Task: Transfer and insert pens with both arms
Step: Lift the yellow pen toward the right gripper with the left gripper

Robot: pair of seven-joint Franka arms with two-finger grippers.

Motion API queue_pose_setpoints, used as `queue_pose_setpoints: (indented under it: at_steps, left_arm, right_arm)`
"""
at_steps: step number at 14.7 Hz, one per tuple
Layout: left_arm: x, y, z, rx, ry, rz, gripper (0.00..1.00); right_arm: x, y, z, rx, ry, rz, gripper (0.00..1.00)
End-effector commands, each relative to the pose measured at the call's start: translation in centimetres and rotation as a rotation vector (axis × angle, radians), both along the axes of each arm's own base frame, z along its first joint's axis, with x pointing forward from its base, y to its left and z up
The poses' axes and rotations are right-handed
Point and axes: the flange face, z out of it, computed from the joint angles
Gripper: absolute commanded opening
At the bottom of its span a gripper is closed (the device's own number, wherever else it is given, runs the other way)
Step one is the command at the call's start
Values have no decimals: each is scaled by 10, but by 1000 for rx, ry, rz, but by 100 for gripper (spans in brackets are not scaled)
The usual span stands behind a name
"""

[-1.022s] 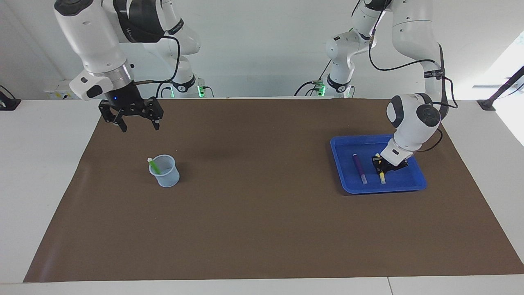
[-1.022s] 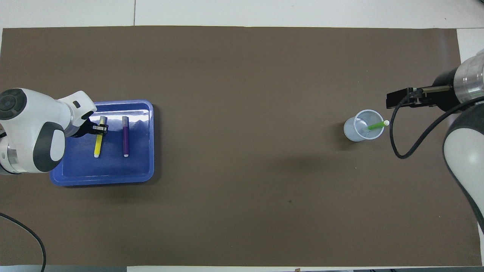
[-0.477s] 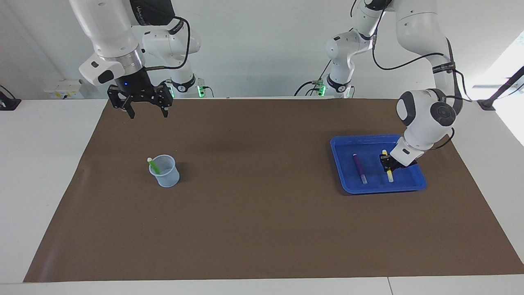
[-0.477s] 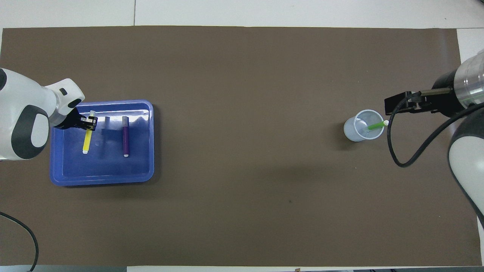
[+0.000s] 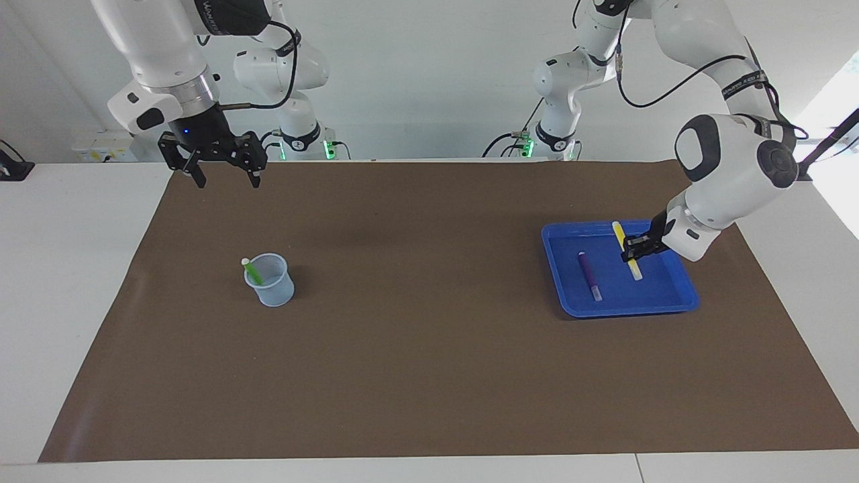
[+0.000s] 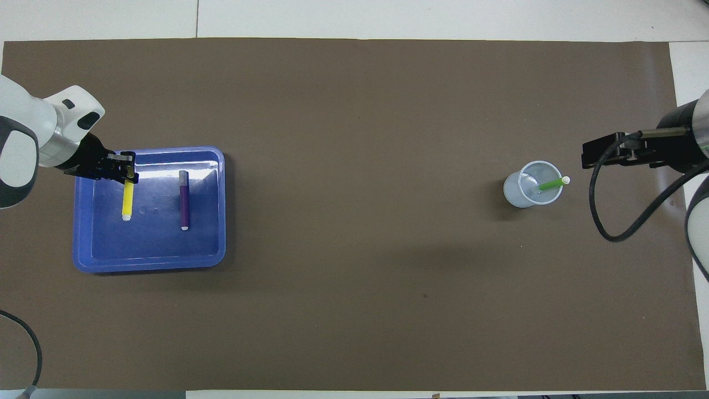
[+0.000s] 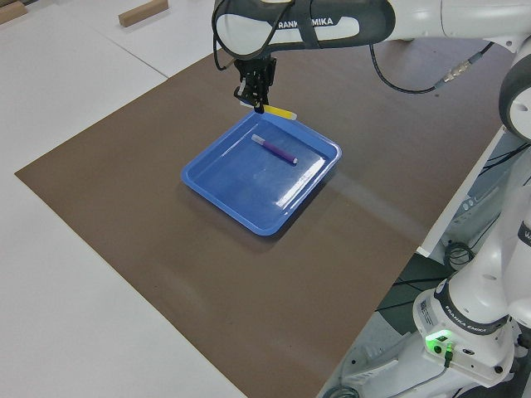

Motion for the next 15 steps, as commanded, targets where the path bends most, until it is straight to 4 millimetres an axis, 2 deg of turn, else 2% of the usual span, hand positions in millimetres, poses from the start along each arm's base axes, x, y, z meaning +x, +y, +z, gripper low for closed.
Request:
queue_pose_setpoints:
  at_steps: [1,6,8,11,15]
  left_arm:
    - [-3,-27,42,-91,90,235,0]
    - [-26,-112,94,-191,271,727,0]
    - [-31,-124,108,-245,337,831,0]
    - [-44,-152,117,-292,446,943,0]
    - [-74,-208,108,-341,608,1129,0]
  right_arm:
    - [1,-3,10,-15,3,-15,100]
    - [0,-5,10,-16,12,-20,100]
    - [0,-1,10,-14,10,-12,100]
    - [2,9,9,67,11,-41,100]
    - [3,46,23,364,29,-179,100]
